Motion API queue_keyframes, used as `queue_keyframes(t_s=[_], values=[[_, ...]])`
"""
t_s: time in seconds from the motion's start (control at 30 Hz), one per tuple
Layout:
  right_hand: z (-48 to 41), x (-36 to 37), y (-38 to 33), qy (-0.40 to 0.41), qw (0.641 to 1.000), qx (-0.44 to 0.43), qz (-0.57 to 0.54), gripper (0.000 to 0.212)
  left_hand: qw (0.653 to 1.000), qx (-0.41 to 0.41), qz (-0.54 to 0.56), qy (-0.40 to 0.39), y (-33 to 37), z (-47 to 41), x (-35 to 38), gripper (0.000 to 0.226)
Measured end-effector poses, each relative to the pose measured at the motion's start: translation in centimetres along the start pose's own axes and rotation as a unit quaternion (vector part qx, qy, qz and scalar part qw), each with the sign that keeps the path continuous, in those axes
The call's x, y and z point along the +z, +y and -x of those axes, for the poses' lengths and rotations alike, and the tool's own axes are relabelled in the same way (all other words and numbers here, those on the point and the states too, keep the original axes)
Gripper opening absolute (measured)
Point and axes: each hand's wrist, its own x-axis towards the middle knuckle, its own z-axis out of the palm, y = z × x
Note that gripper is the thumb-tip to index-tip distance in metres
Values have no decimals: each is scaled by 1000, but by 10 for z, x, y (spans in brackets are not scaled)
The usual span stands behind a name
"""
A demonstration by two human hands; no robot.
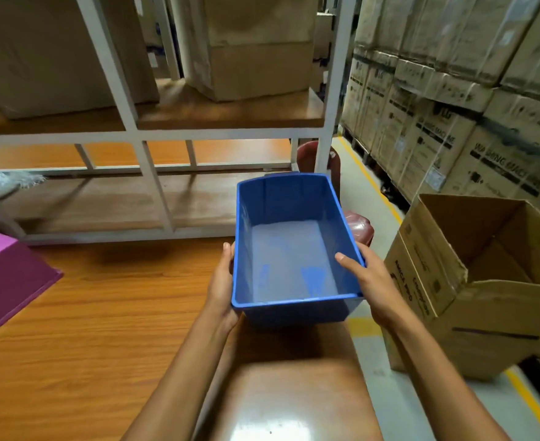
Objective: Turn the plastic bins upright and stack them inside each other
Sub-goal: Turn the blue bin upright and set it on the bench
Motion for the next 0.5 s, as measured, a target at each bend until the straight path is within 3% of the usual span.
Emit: queue_keyframes(t_s=[0.27, 0.5], values=[[-19, -14, 41, -13, 999, 21, 39, 51, 997, -49, -16, 54, -32, -19, 6, 47], [-22, -18, 57, -39, 997, 20, 63, 91, 997, -47, -26, 54, -39, -25, 0, 43]])
